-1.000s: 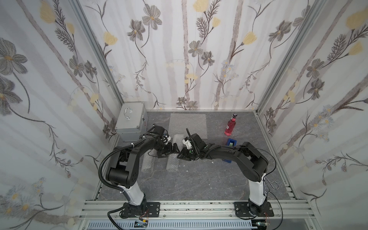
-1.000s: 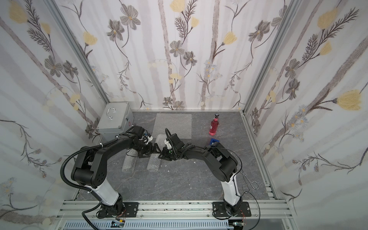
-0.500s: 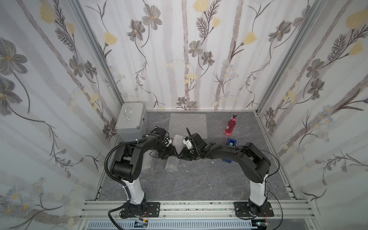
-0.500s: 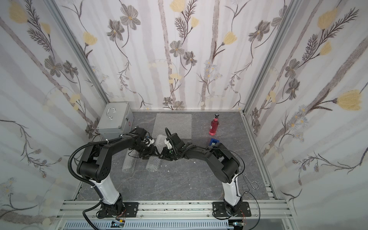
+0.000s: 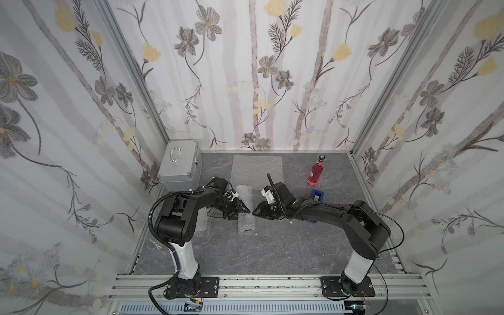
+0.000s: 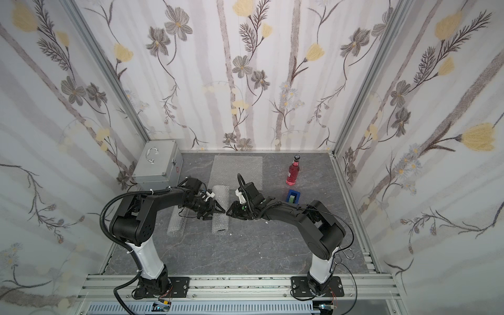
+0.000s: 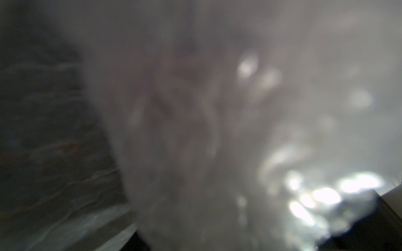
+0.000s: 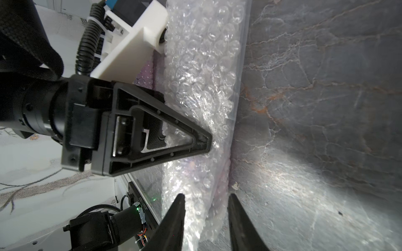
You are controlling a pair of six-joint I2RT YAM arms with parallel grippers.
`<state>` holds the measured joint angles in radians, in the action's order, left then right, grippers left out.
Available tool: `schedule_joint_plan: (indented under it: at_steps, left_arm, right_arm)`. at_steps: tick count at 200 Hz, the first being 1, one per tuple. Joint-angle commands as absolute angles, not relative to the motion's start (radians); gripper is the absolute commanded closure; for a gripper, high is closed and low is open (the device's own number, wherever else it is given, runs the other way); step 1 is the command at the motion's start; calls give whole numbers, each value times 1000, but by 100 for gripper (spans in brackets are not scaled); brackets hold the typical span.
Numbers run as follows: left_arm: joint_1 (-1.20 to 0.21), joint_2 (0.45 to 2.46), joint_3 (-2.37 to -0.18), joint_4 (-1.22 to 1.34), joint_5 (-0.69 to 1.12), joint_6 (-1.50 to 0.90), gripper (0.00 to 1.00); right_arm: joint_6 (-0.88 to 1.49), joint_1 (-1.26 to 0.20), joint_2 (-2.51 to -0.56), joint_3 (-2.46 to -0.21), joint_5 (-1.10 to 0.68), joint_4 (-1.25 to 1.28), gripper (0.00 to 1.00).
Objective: Wrap wine bottles in bubble wrap
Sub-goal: Wrap the wine bottle in bubble wrap.
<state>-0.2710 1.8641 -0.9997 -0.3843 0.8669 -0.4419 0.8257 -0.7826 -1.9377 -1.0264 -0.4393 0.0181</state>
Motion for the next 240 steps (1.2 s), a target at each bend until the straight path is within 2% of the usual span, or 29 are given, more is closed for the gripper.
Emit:
schedule_joint_plan:
  at_steps: [1,26,68,123,148,195,240]
  left_arm:
    - [-285,1896,-1006,-382,887,-478,61]
    - [-285,1920,-1005,-406,866,-455,52]
    - [-265,1888,-991,-471,760,-433,21]
    - [-238,1771,-999,-510,706,-394,0]
    - [-236,1753,-1051,-556,680,-345,0]
    - [-237,1834,-1155,-632,631,-285,0]
    - [-240,1885,-1181,-652,623,-286,5]
  right_arm:
    - [839,-782,-1929,-1007,-436,51,65]
    - [845,-785,-1954,-1008,-443,65,65]
    - [847,-805,-2025,-1053,-462,76,67]
    - [841,-810,-2037,-1076,-462,61,69]
    - [833,-822,-2050,-1110,-460,42,69]
    - [814,-839,-2088,-1175,-457,-1,69]
    - [816,-839,-2095,-1167,-454,1,73]
